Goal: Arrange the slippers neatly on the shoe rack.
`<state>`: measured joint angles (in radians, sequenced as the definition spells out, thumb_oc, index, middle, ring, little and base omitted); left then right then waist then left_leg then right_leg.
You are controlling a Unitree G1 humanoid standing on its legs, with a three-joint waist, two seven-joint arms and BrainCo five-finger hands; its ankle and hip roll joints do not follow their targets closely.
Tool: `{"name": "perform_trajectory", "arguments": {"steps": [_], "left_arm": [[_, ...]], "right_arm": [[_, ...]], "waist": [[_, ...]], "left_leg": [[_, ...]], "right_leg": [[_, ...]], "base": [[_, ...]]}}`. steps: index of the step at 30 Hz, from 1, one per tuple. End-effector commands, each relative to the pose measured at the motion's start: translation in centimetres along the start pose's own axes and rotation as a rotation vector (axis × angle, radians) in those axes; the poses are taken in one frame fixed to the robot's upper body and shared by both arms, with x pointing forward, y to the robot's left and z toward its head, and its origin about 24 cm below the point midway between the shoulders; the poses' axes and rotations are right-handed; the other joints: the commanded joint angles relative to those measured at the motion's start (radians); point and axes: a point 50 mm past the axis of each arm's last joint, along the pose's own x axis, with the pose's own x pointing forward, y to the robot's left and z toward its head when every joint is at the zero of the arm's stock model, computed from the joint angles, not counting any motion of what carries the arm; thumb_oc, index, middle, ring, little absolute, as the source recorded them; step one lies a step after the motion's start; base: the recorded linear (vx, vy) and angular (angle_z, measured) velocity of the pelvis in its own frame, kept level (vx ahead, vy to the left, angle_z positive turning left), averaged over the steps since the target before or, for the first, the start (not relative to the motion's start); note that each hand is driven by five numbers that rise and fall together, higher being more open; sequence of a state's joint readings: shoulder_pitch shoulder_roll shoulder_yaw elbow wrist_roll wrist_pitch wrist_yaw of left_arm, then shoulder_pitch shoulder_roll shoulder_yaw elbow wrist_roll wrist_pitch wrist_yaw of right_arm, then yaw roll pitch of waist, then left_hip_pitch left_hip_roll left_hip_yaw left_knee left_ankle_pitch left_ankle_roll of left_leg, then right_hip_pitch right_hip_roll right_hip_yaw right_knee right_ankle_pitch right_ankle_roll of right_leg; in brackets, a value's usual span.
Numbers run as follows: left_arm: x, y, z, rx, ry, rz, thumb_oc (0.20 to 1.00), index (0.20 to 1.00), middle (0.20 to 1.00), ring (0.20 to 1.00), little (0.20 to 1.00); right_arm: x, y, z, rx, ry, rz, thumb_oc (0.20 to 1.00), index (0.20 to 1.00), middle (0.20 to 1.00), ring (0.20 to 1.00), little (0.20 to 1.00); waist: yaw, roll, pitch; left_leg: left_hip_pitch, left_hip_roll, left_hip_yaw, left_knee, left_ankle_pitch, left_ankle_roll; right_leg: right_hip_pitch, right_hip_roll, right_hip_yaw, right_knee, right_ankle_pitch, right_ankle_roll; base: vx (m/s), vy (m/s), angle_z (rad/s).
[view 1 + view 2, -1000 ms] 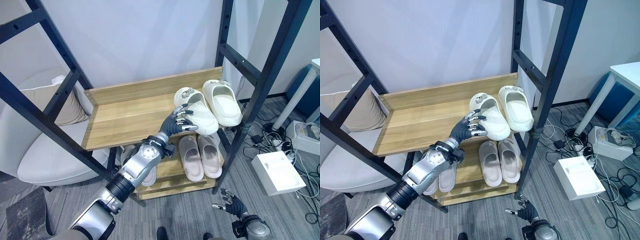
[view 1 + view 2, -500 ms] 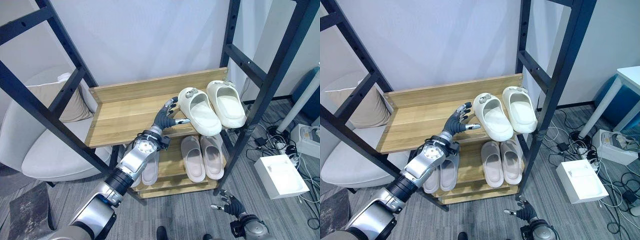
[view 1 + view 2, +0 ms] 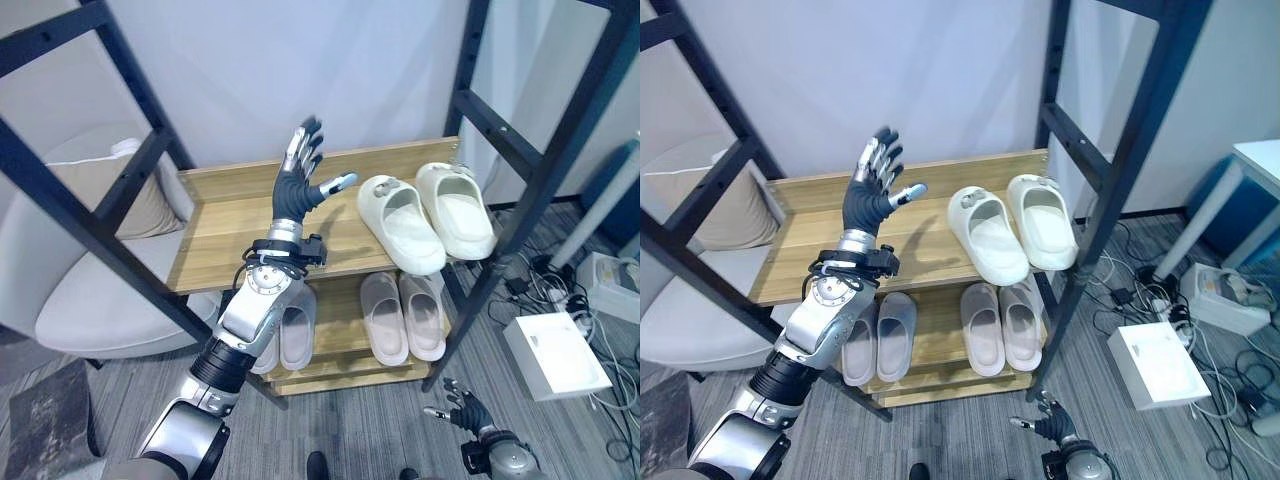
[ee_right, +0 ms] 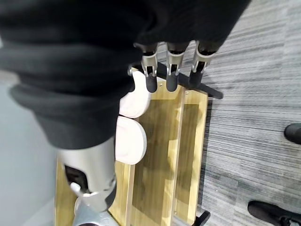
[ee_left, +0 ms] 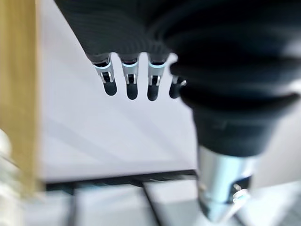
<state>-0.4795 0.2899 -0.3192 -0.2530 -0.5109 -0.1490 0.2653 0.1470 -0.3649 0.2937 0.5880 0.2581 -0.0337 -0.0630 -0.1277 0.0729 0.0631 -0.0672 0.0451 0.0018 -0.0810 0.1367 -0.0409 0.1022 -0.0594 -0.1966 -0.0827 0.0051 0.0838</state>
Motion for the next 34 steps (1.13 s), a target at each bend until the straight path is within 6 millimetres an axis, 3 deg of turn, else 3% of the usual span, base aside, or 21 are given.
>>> {"name": "perform_trajectory", "arguments": {"steps": [1,2,4,7,9,10,11,13,14,15,17,18,21,23,25,28,29,31,34], "left_arm": [[1.3,-1.2,2.8,-0.002,-0.16,-0.174,1.0,1.0,1.0,1.0,1.0],[0.2,-2.5,3.6,0.007,-0.181,-0.301,1.0,1.0,1.0,1.0,1.0],[-0.6,-3.1,3.8,-0.014,-0.175,-0.372,1.0,1.0,1.0,1.0,1.0],[-3.5,-4.7,3.1,0.018,-0.074,-0.637,1.0,1.0,1.0,1.0,1.0],[-5.4,-5.0,0.5,-0.073,0.105,-0.691,1.0,1.0,1.0,1.0,1.0],[-5.4,-5.0,0.4,-0.073,0.106,-0.692,1.0,1.0,1.0,1.0,1.0],[-7.5,-4.4,-2.4,0.049,0.27,-0.776,1.0,1.0,1.0,1.0,1.0],[-9.9,-3.5,-5.3,0.121,0.454,-0.845,1.0,1.0,1.0,1.0,1.0],[-9.9,-3.5,-5.3,0.121,0.454,-0.846,1.0,1.0,1.0,1.0,1.0],[-13.3,-1.1,-8.4,0.212,0.669,-0.822,1.0,1.0,1.0,1.0,1.0],[-14.4,-0.4,-9.2,0.257,0.723,-0.812,1.0,1.0,1.0,1.0,1.0],[-18.6,1.9,-11.8,0.281,0.94,-0.712,1.0,1.0,1.0,1.0,1.0],[-23.2,4.4,-13.9,0.299,1.148,-0.498,1.0,1.0,1.0,1.0,1.0],[-24.3,4.9,-14.3,0.308,1.188,-0.435,1.0,1.0,1.0,1.0,1.0],[-27.4,6.2,-15.8,0.199,1.297,-0.051,1.0,1.0,1.0,1.0,1.0],[-28.3,6.6,-16.6,0.161,1.336,0.1,1.0,1.0,1.0,1.0,1.0],[-29.0,6.2,-17.6,0.126,1.375,0.215,1.0,1.0,1.0,1.0,1.0],[-29.1,7.3,-17.5,0.155,1.363,0.311,1.0,1.0,1.0,1.0,1.0],[-30.2,8.2,-17.1,0.158,1.385,0.4,1.0,1.0,1.0,1.0,1.0]], "right_arm": [[1.0,0.5,2.5,0.08,-0.099,-0.002,1.0,1.0,1.0,1.0,1.0],[1.2,0.6,2.3,0.084,-0.086,0.002,1.0,1.0,1.0,1.0,1.0],[1.4,0.8,2.3,0.082,-0.079,0.004,1.0,1.0,1.0,1.0,1.0],[1.9,1.2,2.6,0.08,-0.081,0.02,1.0,1.0,1.0,1.0,1.0],[2.2,1.7,2.9,0.06,-0.085,0.039,1.0,1.0,1.0,1.0,1.0],[2.2,1.7,2.9,0.061,-0.085,0.039,1.0,1.0,1.0,1.0,1.0],[2.3,2.2,3.2,0.043,-0.095,0.057,1.0,1.0,1.0,1.0,1.0],[2.3,2.2,3.6,0.024,-0.115,0.07,1.0,1.0,1.0,1.0,1.0],[2.3,2.2,3.6,0.025,-0.114,0.07,1.0,1.0,1.0,1.0,1.0],[2.1,2.4,3.7,0.001,-0.128,0.09,1.0,1.0,1.0,1.0,1.0],[2.0,2.5,3.8,-0.002,-0.134,0.098,1.0,1.0,1.0,1.0,1.0],[1.7,2.8,3.9,-0.017,-0.145,0.122,1.0,1.0,1.0,1.0,1.0],[1.1,2.8,3.7,-0.009,-0.154,0.143,1.0,1.0,1.0,1.0,1.0],[1.0,2.8,3.5,-0.002,-0.149,0.143,1.0,1.0,1.0,1.0,1.0],[0.9,3.3,3.4,0.031,-0.144,0.132,1.0,1.0,1.0,1.0,1.0],[1.2,3.5,3.5,0.046,-0.137,0.113,1.0,1.0,1.0,1.0,1.0],[1.7,5.4,3.5,0.067,-0.118,0.121,1.0,1.0,1.0,1.0,1.0],[0.9,3.7,0.9,0.092,-0.049,0.079,1.0,1.0,1.0,1.0,1.0],[0.5,2.1,0.1,0.105,-0.033,0.025,1.0,1.0,1.0,1.0,1.0]], "waist": [[0.02,-0.051,0.021],[0.03,-0.054,0.022],[0.037,-0.058,0.02],[0.057,-0.062,0.016],[0.064,-0.062,0.019],[0.064,-0.063,0.018],[0.066,-0.062,0.021],[0.061,-0.058,0.023],[0.062,-0.058,0.023],[0.059,-0.056,0.028],[0.057,-0.056,0.028],[0.053,-0.056,0.031],[0.052,-0.061,0.034],[0.05,-0.061,0.032],[0.057,-0.068,0.032],[0.062,-0.072,0.031],[0.071,-0.075,0.032],[0.068,-0.078,0.036],[0.063,-0.083,0.042]], "left_leg": [[0.111,-0.022,0.003,-0.006,-0.135,-0.018],[0.11,-0.021,-0.002,-0.006,-0.137,-0.018],[0.11,-0.023,-0.005,-0.006,-0.138,-0.018],[0.111,-0.023,-0.01,-0.006,-0.141,-0.015],[0.112,-0.024,-0.011,-0.006,-0.14,-0.013],[0.112,-0.024,-0.01,-0.006,-0.141,-0.013],[0.115,-0.024,-0.01,-0.006,-0.143,-0.01],[0.116,-0.023,-0.006,-0.006,-0.144,-0.009],[0.117,-0.023,-0.005,-0.006,-0.144,-0.009],[0.118,-0.023,-0.002,-0.006,-0.146,-0.007],[0.119,-0.023,0.0,-0.006,-0.146,-0.007],[0.122,-0.022,0.005,-0.006,-0.145,-0.005],[0.124,-0.02,0.009,-0.006,-0.145,-0.003],[0.124,-0.02,0.01,-0.006,-0.144,-0.003],[0.123,-0.021,0.003,-0.006,-0.139,-0.001],[0.12,-0.022,0.0,-0.006,-0.137,-0.001],[0.119,-0.023,-0.006,-0.006,-0.135,-0.001],[0.119,-0.024,-0.008,-0.006,-0.133,-0.001],[0.12,-0.021,-0.002,-0.006,-0.133,-0.003]], "right_leg": [[-0.032,-0.029,-0.019,-0.005,-0.02,0.043],[-0.03,-0.03,-0.021,-0.005,-0.021,0.042],[-0.029,-0.03,-0.024,-0.005,-0.022,0.042],[-0.028,-0.029,-0.026,-0.005,-0.023,0.042],[-0.027,-0.028,-0.025,-0.005,-0.023,0.041],[-0.027,-0.028,-0.025,-0.005,-0.023,0.041],[-0.026,-0.027,-0.022,-0.005,-0.025,0.041],[-0.027,-0.026,-0.018,-0.005,-0.025,0.043],[-0.027,-0.026,-0.018,-0.005,-0.025,0.043],[-0.028,-0.025,-0.012,-0.005,-0.025,0.043],[-0.028,-0.026,-0.01,-0.005,-0.026,0.043],[-0.028,-0.025,-0.004,-0.005,-0.025,0.044],[-0.031,-0.025,0.001,-0.005,-0.022,0.044],[-0.03,-0.025,0.001,-0.005,-0.022,0.044],[-0.03,-0.026,-0.005,-0.005,-0.02,0.041],[-0.029,-0.026,-0.009,-0.005,-0.021,0.039],[-0.028,-0.028,-0.015,-0.005,-0.021,0.038],[-0.028,-0.028,-0.016,-0.005,-0.02,0.038],[-0.028,-0.026,-0.012,-0.005,-0.019,0.037]], "base": [[0.0,0.008,0.12],[0.0,0.006,0.08],[0.0,0.003,0.1],[0.0,0.009,0.05],[0.0,0.019,0.05],[0.0,0.0,0.0],[0.0,0.022,0.04],[0.0,0.029,0.03],[-0.01,0.034,-0.04],[-0.01,0.027,-0.06],[-0.01,0.026,-0.09],[-0.01,0.023,-0.06],[0.0,0.018,-0.05],[0.0,0.0,0.02],[0.0,-0.001,0.02],[0.0,-0.007,0.11],[0.0,-0.005,0.09],[-0.01,-0.004,0.02],[-0.01,-0.005,0.0]]}}
